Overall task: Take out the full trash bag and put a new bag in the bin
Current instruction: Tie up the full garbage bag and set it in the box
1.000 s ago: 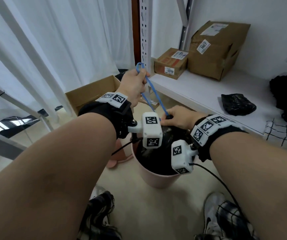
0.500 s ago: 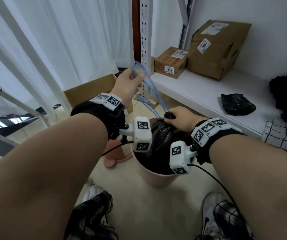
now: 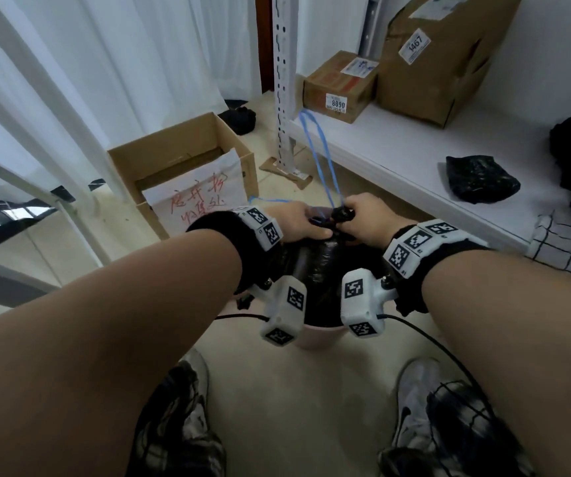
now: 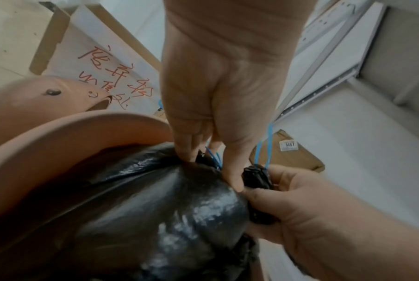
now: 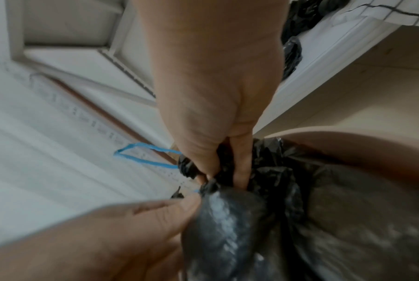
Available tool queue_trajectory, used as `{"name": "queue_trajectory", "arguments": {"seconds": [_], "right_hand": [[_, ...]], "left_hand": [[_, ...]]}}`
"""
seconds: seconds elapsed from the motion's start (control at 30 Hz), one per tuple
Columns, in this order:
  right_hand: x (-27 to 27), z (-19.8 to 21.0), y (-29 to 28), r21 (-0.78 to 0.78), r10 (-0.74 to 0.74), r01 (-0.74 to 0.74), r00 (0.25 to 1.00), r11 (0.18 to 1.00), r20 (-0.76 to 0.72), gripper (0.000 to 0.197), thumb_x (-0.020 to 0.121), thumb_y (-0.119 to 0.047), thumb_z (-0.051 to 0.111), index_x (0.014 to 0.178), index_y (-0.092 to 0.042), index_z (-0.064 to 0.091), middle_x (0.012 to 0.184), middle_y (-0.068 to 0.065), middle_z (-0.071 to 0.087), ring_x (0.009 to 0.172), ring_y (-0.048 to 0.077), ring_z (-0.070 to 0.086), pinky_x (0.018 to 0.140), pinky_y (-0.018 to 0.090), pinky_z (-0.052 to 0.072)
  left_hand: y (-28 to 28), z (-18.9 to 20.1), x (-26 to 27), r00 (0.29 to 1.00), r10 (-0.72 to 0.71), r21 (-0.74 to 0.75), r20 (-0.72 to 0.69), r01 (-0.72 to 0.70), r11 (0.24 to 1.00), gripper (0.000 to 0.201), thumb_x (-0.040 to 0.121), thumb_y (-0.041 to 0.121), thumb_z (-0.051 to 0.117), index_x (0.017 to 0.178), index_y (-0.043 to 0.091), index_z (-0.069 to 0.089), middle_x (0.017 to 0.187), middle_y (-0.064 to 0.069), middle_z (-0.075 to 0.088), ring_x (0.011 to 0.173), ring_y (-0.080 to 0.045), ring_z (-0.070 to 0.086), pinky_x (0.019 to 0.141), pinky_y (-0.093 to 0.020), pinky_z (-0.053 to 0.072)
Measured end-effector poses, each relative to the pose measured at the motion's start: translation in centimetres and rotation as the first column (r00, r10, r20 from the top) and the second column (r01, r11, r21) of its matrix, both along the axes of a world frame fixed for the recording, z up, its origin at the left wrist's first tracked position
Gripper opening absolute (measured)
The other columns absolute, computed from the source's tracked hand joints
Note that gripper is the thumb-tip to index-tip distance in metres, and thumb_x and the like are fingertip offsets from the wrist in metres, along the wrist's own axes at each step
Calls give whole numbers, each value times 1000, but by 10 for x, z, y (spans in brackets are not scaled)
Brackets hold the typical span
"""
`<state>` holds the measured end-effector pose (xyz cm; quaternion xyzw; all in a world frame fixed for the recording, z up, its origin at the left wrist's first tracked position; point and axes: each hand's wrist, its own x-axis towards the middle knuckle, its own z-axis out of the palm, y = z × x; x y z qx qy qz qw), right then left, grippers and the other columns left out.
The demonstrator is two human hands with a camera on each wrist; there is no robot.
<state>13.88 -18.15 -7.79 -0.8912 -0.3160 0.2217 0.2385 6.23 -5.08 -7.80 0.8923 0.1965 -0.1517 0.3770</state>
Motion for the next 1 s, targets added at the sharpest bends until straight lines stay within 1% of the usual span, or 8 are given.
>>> {"name": "queue_trajectory", "arguments": {"seconds": [0.07, 0.17, 0.3, 0.47, 0.63, 0.77, 0.87, 1.0], "right_hand": [[-3, -1, 1, -157, 112, -89, 983, 984, 144, 18, 86, -6, 55, 100, 1, 65, 97, 20, 66, 93, 33, 62, 67, 28, 36], [-9, 0, 6, -131, 103, -80, 977, 988, 185, 20, 87, -16, 56, 94, 1, 66, 100, 25, 65, 96, 37, 61, 71, 33, 41], [1, 7, 12, 122, -138, 143, 989, 982, -46, 28, 92, -27, 52, 68, -12, 53, 75, 11, 55, 80, 26, 53, 64, 31, 42], [7, 21, 11, 161, -237, 344, 855, 925, -462, 16, 96, -15, 40, 85, -9, 51, 79, 7, 48, 79, 25, 52, 73, 43, 53], [3, 24, 14, 250, -207, 410, 792, 877, -575, 37, 101, -31, 33, 70, -19, 50, 78, 1, 51, 75, 17, 49, 67, 31, 44], [3, 32, 17, 207, -196, 307, 883, 929, -427, 34, 101, -22, 30, 74, -18, 51, 86, 8, 56, 79, 23, 53, 75, 36, 49], [14, 33, 21, -33, -185, 184, 982, 982, -44, 35, 98, -17, 34, 109, -1, 63, 116, 19, 61, 108, 34, 57, 92, 35, 45], [22, 31, 27, 266, -213, 247, 965, 932, -150, 29, 94, -14, 45, 99, -1, 71, 95, 7, 66, 86, 15, 59, 86, 30, 49]], "left_hand": [[-1, -9, 3, 998, -58, 24, -31, 59, 998, 40, 90, 28, 62, 127, 12, 57, 124, -5, 60, 113, -18, 54, 84, -18, 37], [2, -9, 8, 999, -25, -4, 23, 25, 1000, 35, 94, 25, 53, 121, 4, 61, 102, -5, 60, 99, -19, 58, 74, -26, 39], [10, 2, 15, 944, 287, -229, 163, -247, 942, 24, 96, 16, 48, 116, 5, 53, 93, -12, 56, 65, -15, 54, 60, -25, 49], [17, 11, 13, 833, 463, -448, 302, -305, 841, 52, 95, 12, 54, 138, -2, 30, 108, -13, 49, 67, -15, 57, 66, -27, 52], [13, 19, 15, 848, 521, -689, 96, -321, 650, 45, 90, 16, 63, 122, -1, 36, 75, -10, 52, 41, -6, 56, 42, -17, 46], [5, 30, 17, 864, 466, -645, 191, -248, 723, 3, 98, 5, 45, 95, 5, 44, 70, -10, 55, 38, -3, 50, 39, -14, 41], [9, 31, 19, 830, 451, -430, 330, -293, 854, 35, 99, 2, 32, 67, 11, 42, 62, -9, 51, 47, -12, 42, 47, -22, 36], [16, 33, 14, 831, 421, -362, 364, -290, 886, 37, 99, 3, 27, 66, 14, 39, 61, -9, 51, 44, -10, 44, 47, -23, 34]]}}
